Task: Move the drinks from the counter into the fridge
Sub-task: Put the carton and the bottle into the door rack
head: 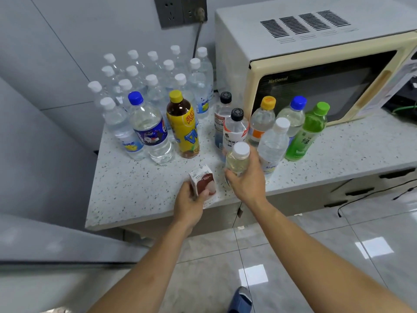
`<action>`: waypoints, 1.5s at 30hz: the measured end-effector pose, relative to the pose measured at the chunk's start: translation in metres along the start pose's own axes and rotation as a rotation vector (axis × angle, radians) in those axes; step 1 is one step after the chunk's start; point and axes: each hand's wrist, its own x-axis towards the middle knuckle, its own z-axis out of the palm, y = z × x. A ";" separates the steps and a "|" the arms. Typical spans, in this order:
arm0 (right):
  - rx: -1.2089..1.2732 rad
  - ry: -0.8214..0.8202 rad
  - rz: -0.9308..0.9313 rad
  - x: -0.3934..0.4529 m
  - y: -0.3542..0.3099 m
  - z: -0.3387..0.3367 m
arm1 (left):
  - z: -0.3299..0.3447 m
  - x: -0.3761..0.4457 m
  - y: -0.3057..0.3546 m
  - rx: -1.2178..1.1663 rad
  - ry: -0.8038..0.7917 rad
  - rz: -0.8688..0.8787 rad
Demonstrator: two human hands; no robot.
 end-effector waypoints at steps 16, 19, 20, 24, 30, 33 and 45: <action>0.317 0.176 0.251 -0.139 -0.015 -0.004 | -0.082 -0.142 -0.026 -0.647 -0.424 -0.464; 0.333 0.190 0.304 -0.191 -0.012 -0.002 | -0.102 -0.169 -0.048 -0.653 -0.511 -0.440; 0.329 0.189 0.315 -0.208 -0.010 -0.001 | -0.109 -0.178 -0.055 -0.662 -0.523 -0.439; 0.292 0.148 0.325 -0.266 -0.007 0.002 | -0.139 -0.213 -0.080 -0.643 -0.487 -0.470; 0.281 0.048 0.342 -0.322 -0.013 0.009 | -0.179 -0.261 -0.105 -0.575 -0.320 -0.472; 0.306 -0.008 0.317 -0.342 -0.021 0.013 | -0.191 -0.286 -0.112 -0.623 -0.203 -0.455; 0.334 -0.171 0.263 -0.424 -0.050 0.033 | -0.269 -0.358 -0.129 -0.614 0.117 -0.301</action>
